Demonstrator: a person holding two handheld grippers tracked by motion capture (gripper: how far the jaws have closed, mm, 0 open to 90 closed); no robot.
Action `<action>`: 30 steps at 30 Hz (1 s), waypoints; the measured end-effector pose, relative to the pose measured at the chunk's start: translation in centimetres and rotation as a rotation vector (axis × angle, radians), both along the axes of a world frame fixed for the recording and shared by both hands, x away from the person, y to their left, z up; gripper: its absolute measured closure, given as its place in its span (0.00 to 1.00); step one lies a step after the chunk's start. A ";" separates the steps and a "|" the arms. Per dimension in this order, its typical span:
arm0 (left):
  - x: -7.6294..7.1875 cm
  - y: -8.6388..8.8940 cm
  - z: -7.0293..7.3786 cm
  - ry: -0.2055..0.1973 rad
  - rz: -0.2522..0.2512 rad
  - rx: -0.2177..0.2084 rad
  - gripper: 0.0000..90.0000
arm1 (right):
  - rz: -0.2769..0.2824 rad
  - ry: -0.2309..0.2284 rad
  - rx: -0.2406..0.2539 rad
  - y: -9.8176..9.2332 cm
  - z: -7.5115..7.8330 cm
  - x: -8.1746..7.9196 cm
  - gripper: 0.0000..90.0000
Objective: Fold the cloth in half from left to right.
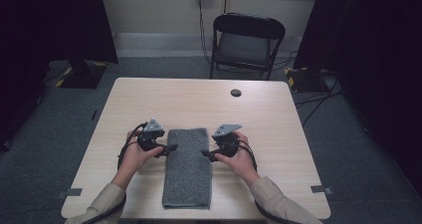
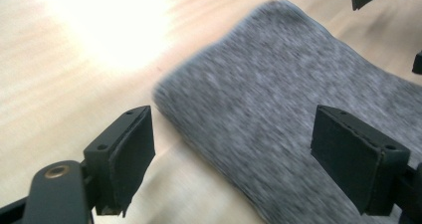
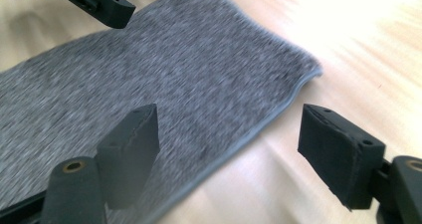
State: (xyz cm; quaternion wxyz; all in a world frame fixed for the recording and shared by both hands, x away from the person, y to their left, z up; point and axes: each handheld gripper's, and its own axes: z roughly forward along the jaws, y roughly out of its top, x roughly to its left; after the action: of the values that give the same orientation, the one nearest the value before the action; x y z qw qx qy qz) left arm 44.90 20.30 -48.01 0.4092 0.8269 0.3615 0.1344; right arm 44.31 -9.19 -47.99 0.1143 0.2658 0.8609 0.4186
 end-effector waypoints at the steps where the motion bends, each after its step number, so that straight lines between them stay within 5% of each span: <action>1: 0.4 0.0 0.0 0.003 0.002 0.001 0.19 | -0.004 0.000 0.005 0.1 0.1 0.4 0.27; 10: 1.7 -0.3 -0.4 0.022 -0.012 0.008 0.24 | -0.053 0.011 0.012 0.8 0.0 2.9 0.35; 19: 2.6 0.4 -1.4 0.026 0.037 0.034 0.29 | -0.110 0.029 0.013 1.2 -0.8 5.2 0.42; 30: 3.1 0.3 -1.5 0.028 0.032 0.079 0.40 | -0.130 0.022 -0.029 1.4 -1.9 5.8 0.58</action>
State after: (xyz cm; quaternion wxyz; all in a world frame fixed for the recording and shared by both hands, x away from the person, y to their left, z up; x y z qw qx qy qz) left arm 47.97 20.58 -49.51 0.3689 0.8383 0.3749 0.1438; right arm 50.15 -7.78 -49.89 0.1358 0.3239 0.8490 0.3947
